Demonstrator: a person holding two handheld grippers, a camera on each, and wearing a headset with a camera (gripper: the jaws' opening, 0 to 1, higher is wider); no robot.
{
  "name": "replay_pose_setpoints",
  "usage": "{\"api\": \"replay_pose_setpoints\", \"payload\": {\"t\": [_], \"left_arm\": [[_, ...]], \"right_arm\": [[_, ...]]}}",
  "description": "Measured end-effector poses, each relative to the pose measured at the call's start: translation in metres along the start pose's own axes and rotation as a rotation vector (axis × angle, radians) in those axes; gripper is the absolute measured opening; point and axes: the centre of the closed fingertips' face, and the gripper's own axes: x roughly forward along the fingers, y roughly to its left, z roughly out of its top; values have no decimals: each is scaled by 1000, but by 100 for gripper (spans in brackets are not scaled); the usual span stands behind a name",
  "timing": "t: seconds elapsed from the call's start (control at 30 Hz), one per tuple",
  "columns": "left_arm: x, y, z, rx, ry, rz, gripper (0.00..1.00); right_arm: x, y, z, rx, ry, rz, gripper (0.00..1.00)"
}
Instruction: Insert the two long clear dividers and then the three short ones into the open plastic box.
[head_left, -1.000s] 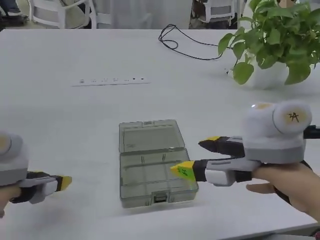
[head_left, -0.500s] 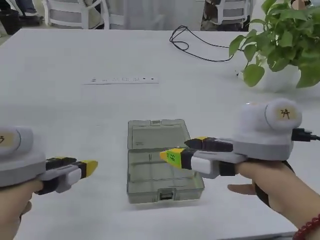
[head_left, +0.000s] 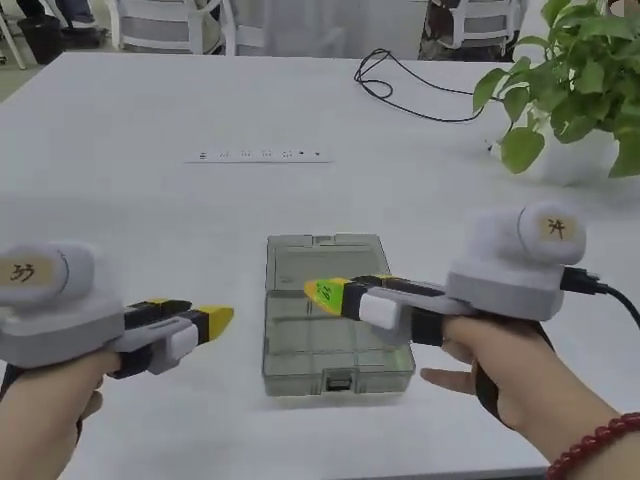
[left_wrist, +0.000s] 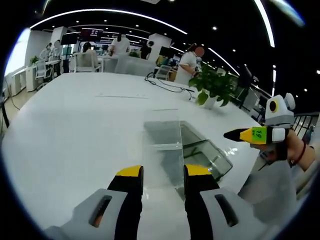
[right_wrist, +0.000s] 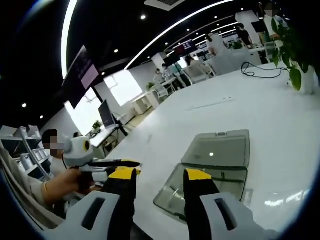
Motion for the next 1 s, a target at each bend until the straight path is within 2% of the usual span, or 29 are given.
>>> {"api": "replay_pose_setpoints", "payload": {"t": [0.4,0.53,0.73,1.0], "left_arm": [[1,-37,9,6,-37,-63,30],[0,-48,12,5,-48,-81,30],[-1,-58,14,-1,-54,-106,30],[0,-65,13,-22,-56,-126,30]], "right_arm": [[17,18,0,85,-37,44,28],[21,20,0,101,-47,42,27],[25,19,0,131,-62,38,24],[29,20,0,158,-81,43,18]]}}
